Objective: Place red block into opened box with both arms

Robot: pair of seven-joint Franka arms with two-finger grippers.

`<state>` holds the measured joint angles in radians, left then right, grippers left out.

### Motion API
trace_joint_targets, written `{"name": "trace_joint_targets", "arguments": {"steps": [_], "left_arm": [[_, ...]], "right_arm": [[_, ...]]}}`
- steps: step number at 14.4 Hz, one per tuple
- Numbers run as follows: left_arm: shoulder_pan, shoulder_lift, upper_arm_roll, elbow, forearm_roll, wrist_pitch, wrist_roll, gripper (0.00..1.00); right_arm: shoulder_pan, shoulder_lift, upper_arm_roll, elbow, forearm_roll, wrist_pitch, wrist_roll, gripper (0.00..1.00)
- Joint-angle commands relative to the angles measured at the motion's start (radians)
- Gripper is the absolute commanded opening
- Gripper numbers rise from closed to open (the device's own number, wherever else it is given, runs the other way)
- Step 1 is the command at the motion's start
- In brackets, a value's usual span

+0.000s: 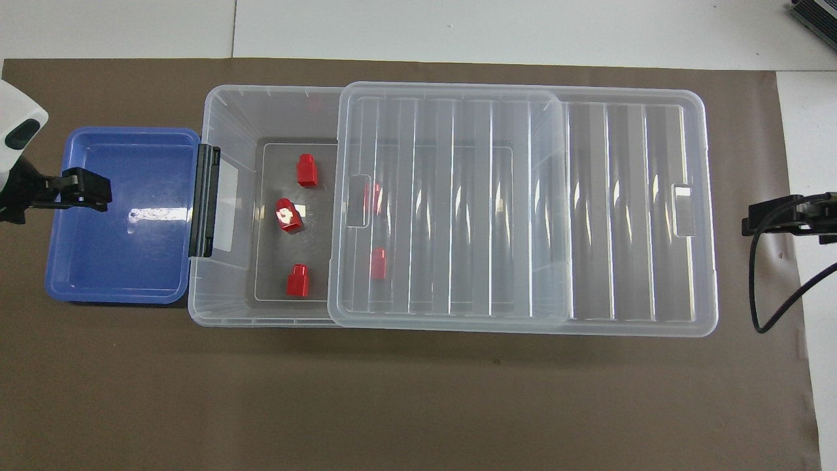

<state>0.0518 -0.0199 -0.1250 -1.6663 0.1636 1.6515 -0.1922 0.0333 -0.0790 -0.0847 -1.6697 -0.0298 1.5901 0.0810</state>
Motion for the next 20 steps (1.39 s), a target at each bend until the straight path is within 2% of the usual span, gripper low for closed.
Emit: {"name": "trace_joint_targets", "arguments": {"steps": [1, 3, 10, 13, 14, 20], "left_arm": [[0.048, -0.020, -0.008, -0.009, -0.045, -0.035, 0.101, 1.00], [0.060, -0.043, -0.002, -0.018, -0.104, -0.039, 0.102, 1.00], [0.057, -0.052, 0.021, -0.027, -0.105, -0.029, 0.106, 1.00], [-0.119, -0.040, 0.212, -0.018, -0.111, -0.036, 0.108, 1.00], [-0.136, -0.038, 0.228, -0.018, -0.117, -0.039, 0.108, 1.00], [-0.122, -0.023, 0.168, 0.005, -0.116, -0.081, 0.116, 1.00]], "right_arm": [[-0.006, -0.005, -0.004, -0.005, -0.002, -0.005, -0.027, 1.00], [-0.006, -0.005, -0.006, -0.005, -0.002, -0.005, -0.027, 1.00], [-0.006, -0.004, -0.006, -0.005, -0.002, -0.005, -0.027, 1.00], [-0.006, -0.005, -0.006, -0.005, -0.002, -0.005, -0.027, 1.00], [-0.006, -0.005, -0.006, -0.005, -0.002, -0.005, -0.027, 1.00], [-0.007, -0.005, -0.006, -0.005, -0.002, -0.005, -0.027, 1.00]]}}
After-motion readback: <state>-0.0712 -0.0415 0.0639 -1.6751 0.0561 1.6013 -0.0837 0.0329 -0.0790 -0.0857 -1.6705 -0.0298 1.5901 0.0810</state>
